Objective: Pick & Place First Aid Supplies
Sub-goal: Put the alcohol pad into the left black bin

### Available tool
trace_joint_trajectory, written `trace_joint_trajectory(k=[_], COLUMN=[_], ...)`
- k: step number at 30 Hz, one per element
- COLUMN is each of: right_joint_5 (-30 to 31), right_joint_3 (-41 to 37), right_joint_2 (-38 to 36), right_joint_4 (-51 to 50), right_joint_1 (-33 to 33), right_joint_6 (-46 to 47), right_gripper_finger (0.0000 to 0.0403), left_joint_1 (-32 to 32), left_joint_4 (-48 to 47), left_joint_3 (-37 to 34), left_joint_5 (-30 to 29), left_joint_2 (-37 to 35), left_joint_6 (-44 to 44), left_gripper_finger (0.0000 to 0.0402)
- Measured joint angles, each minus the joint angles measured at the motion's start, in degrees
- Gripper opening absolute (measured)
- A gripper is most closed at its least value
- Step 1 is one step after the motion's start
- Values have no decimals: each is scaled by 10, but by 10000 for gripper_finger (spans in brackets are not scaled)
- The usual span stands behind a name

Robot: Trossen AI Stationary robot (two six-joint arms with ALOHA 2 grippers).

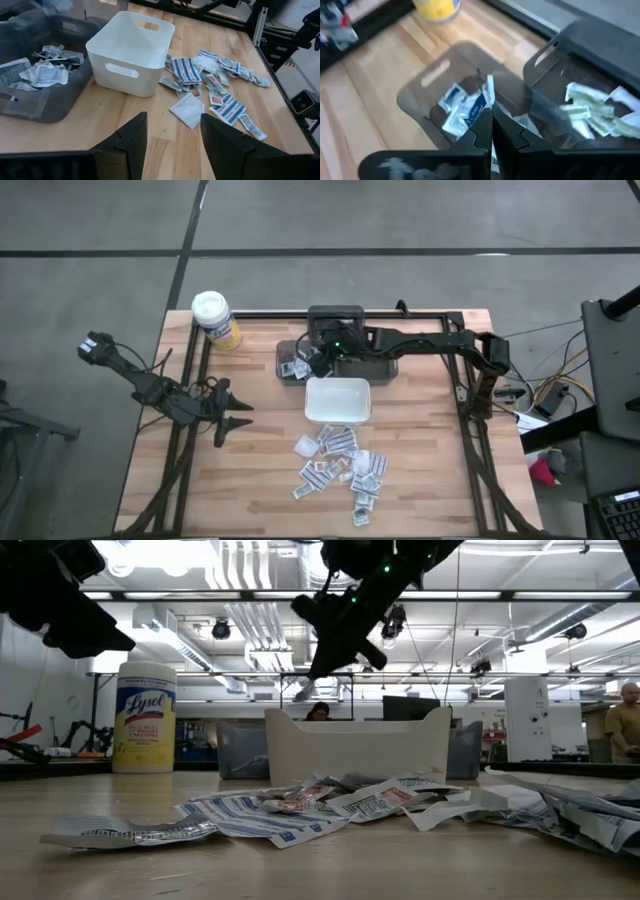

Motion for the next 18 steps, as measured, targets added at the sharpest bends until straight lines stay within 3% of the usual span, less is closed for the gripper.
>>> trace_joint_trajectory(k=[11,18], right_joint_5=[-10,-51], right_joint_3=[0,-1], right_joint_2=[58,80], right_joint_4=[1,6], right_joint_1=[-25,-43], right_joint_6=[-34,-59], right_gripper_finger=[8,8], left_joint_1=[0,0], left_joint_4=[0,0], left_joint_3=[0,0], left_joint_5=[0,1], left_joint_2=[0,0], left_joint_6=[0,0], left_gripper_finger=[177,177])
